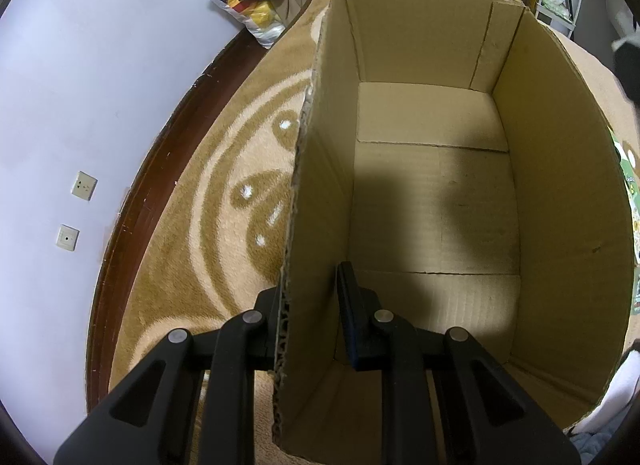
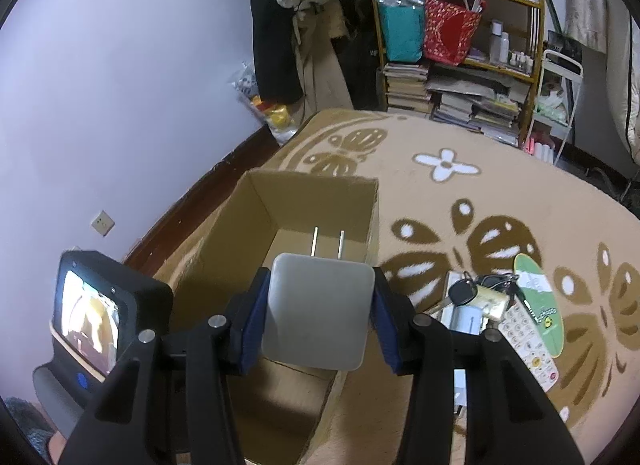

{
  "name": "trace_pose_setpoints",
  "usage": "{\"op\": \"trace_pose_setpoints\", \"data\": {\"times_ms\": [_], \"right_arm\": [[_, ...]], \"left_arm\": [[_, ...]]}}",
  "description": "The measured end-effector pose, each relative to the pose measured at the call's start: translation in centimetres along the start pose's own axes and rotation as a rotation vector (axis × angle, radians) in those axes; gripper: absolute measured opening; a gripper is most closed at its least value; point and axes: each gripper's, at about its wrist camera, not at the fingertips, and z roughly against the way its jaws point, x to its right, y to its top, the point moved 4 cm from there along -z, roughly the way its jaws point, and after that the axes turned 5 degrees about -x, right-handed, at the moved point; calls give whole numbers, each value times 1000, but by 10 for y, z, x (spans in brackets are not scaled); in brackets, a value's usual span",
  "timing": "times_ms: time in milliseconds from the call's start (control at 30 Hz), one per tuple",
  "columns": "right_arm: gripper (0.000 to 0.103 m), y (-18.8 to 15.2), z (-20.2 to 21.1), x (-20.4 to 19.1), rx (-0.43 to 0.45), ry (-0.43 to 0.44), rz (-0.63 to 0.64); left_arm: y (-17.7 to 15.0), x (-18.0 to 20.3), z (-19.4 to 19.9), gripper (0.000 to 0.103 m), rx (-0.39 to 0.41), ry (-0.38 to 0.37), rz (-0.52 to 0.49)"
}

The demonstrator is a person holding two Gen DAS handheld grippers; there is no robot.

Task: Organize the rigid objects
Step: 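Carry the white square plug into the box and open the right tool, then grasp the white rectangular charger with the right tool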

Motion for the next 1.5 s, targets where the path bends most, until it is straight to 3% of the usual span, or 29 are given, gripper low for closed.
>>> {"op": "trace_pose_setpoints", "data": {"times_ms": [300,467,600,667,1000,1267,1500], "right_arm": [[51,-12,-11,-7,-31,11,34],[52,-9,-1,-9,-3,3,56],[83,-5,8,-2,14,-24,60],[90,-4,13,6,25,-41,51],[92,-13,20,79,11,-142,-65],[92,-42,10,132,-11,-185,-192],[90,-64,-1,154,-14,-184,-264]], "left_arm": [[0,2,-2,20,2,5,-7],[-2,5,-2,21,3,-1,-11],[-2,7,-2,20,7,4,-14],[-3,7,-1,20,9,1,-13],[-6,8,1,20,13,6,-14],[-6,7,3,20,18,2,-9],[-8,6,5,19,22,5,-18]]}}
